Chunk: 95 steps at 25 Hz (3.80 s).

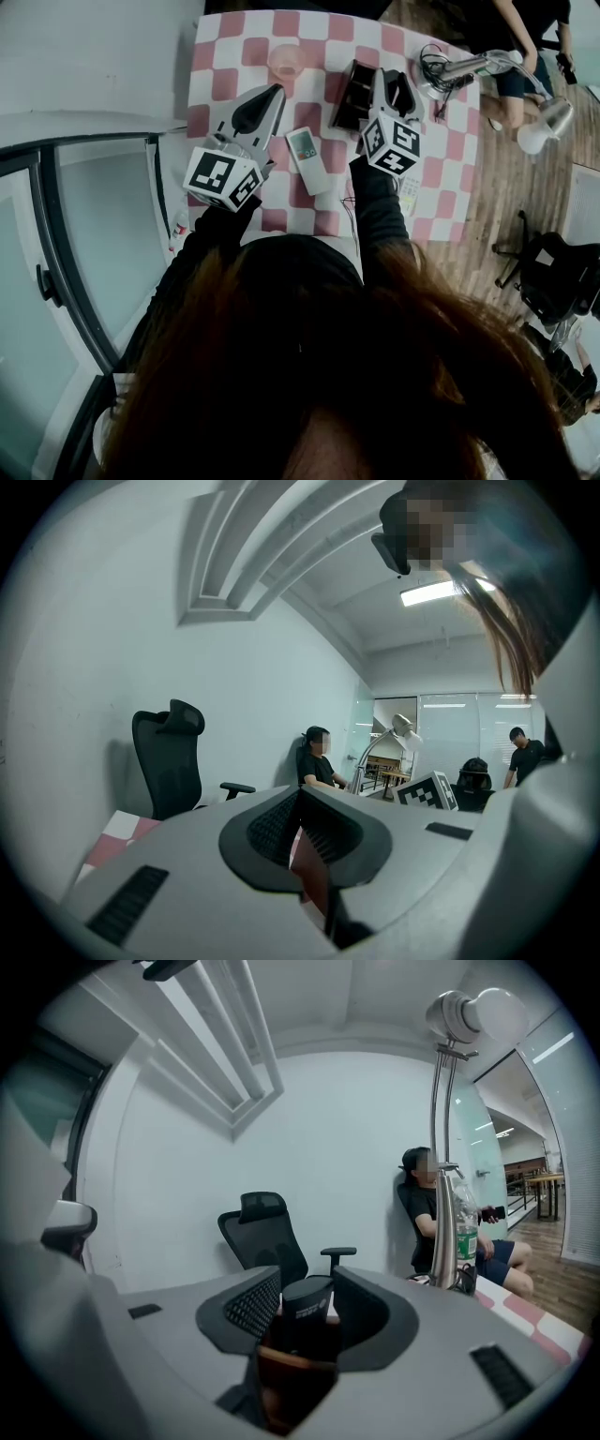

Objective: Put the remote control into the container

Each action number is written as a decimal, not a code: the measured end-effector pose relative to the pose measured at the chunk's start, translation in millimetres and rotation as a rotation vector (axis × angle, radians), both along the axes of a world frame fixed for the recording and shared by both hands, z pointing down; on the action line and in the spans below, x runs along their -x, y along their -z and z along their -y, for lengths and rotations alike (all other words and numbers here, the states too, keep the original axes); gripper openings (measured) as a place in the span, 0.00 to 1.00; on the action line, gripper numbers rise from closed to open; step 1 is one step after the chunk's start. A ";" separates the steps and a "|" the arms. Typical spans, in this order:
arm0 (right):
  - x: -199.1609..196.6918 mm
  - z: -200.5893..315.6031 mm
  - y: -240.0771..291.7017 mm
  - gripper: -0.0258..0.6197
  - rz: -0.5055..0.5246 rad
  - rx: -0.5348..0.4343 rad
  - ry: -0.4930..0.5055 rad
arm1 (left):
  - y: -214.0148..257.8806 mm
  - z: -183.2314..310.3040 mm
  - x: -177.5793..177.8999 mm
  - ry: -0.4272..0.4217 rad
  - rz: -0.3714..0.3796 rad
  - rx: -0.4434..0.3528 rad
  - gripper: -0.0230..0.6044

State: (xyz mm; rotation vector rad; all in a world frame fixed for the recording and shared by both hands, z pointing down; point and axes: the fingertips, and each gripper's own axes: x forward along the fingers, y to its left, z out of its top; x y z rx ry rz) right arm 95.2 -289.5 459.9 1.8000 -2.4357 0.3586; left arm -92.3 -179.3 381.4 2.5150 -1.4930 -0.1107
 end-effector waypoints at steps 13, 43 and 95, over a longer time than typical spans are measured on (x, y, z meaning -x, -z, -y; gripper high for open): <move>0.2 0.7 19.5 0.29 0.030 -0.043 0.046 | 8.7 -5.0 -2.2 0.011 0.000 -0.023 0.05; -9.6 -97.8 129.9 0.07 0.113 -0.325 0.154 | 52.4 -43.0 -11.4 0.030 0.025 -0.165 0.05; 124.9 -132.3 -5.4 0.07 -0.055 0.124 0.332 | 6.9 -33.6 66.6 0.045 0.095 -0.070 0.05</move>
